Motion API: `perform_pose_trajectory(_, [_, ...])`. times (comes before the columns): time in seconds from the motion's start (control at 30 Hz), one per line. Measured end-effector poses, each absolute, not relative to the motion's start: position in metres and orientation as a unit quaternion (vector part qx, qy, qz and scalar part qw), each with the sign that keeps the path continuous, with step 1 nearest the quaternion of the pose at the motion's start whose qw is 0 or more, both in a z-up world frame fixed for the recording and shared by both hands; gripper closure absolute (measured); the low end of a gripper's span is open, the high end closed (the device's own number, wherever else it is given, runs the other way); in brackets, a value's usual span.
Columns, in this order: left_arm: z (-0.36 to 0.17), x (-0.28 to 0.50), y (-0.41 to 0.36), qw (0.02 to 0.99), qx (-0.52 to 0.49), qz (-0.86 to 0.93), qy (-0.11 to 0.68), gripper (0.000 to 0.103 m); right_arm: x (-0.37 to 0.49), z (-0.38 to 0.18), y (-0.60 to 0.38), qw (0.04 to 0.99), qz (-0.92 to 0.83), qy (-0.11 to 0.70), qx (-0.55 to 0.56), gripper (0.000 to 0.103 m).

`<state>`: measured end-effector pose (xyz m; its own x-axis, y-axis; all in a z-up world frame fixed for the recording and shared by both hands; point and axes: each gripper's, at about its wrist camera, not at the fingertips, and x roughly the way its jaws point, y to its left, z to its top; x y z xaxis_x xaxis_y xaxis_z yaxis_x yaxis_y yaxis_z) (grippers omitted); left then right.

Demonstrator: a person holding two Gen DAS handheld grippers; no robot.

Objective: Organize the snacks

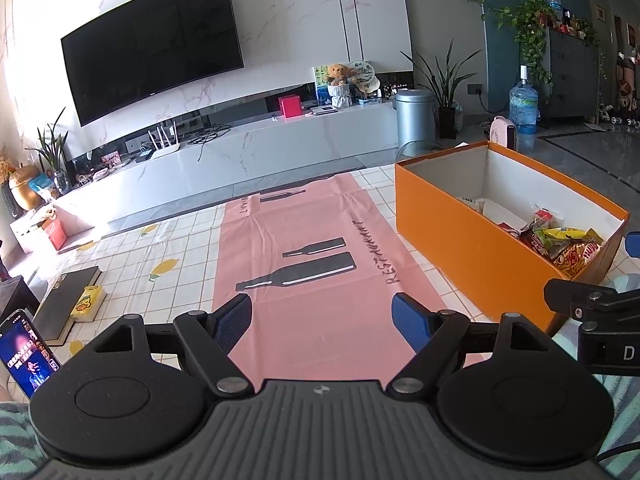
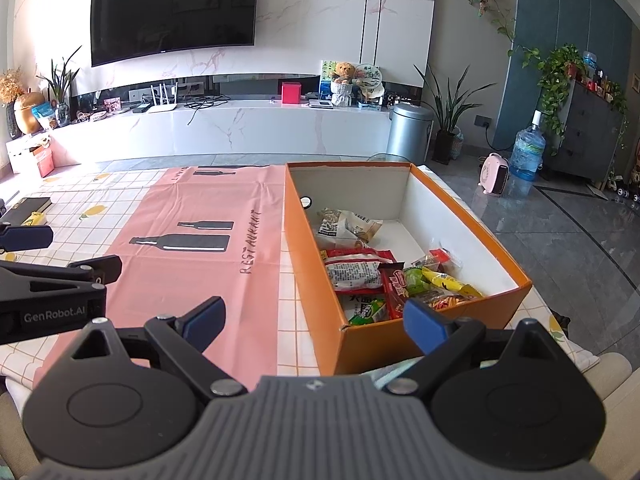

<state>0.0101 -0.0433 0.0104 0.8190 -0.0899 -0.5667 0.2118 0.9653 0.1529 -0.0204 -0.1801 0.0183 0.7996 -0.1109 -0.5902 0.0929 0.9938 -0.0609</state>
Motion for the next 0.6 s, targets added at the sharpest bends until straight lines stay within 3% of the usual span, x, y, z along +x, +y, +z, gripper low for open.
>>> perform_pose_trajectory(0.6, [0.0128, 0.0081, -0.0407, 0.948, 0.099, -0.074, 0.292, 0.010, -0.0207, 0.0180, -0.1801, 0.948, -0.054, 0.314, -0.011, 0.010])
